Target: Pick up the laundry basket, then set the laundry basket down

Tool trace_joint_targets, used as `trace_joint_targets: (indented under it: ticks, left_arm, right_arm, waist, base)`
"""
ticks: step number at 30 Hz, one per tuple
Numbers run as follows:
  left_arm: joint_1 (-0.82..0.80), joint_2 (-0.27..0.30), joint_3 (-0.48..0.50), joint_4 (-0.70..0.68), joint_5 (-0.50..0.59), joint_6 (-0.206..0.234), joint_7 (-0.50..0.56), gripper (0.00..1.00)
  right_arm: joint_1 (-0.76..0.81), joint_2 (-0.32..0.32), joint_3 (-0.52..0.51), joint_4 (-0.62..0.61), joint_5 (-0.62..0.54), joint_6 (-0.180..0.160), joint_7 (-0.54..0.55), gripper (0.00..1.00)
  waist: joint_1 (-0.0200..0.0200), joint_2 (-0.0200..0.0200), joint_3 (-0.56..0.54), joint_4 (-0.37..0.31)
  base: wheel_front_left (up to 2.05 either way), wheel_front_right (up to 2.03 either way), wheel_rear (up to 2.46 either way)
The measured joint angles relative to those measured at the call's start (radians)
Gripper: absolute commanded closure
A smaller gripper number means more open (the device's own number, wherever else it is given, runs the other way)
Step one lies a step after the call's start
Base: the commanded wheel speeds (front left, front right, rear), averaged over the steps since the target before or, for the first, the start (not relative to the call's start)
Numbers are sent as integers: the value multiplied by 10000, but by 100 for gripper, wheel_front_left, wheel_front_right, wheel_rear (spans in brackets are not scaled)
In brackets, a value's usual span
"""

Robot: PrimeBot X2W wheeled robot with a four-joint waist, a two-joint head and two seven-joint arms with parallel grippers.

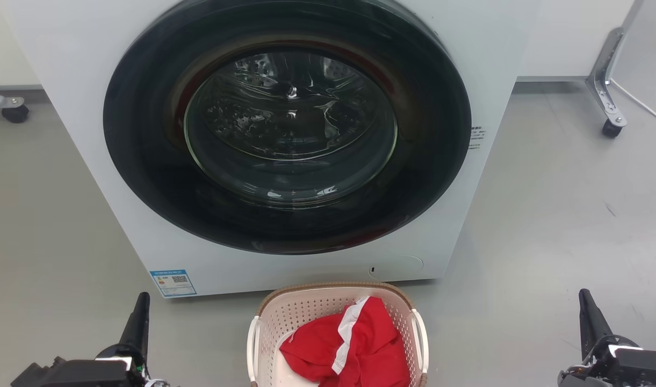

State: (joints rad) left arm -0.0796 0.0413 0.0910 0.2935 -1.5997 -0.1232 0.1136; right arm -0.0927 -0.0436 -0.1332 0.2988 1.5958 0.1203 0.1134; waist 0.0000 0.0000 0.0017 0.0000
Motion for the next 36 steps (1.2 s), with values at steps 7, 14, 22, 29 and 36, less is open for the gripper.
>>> trace_joint_targets:
  ticks: [7, 14, 22, 29, 36]
  left_arm:
    - [0, 0, 0, 2, -8, 0, 0, 100]
    - [0, 0, 0, 4, -8, 0, 0, 100]
    - [0, 0, 0, 4, -10, 0, 0, 100]
    - [0, 0, 0, 6, -10, 0, 0, 100]
    - [0, 0, 0, 6, -10, 0, 0, 100]
  right_arm:
    - [0, 0, 0, -2, 0, 0, 0, 100]
    - [0, 0, 0, -2, 0, 0, 0, 100]
    - [0, 0, 2, -2, 0, 0, 0, 100]
    - [0, 0, 2, -2, 0, 0, 0, 100]
    - [0, 0, 2, -2, 0, 0, 0, 100]
  waist:
    - [0, 0, 0, 0]
    - [0, 0, 0, 0]
    - [0, 0, 0, 0]
    - [0, 0, 0, 0]
    - [0, 0, 0, 0]
  base:
    - [0, 0, 0]
    - [0, 0, 0]
    - [0, 0, 0]
    - [0, 0, 0]
    - [0, 0, 0]
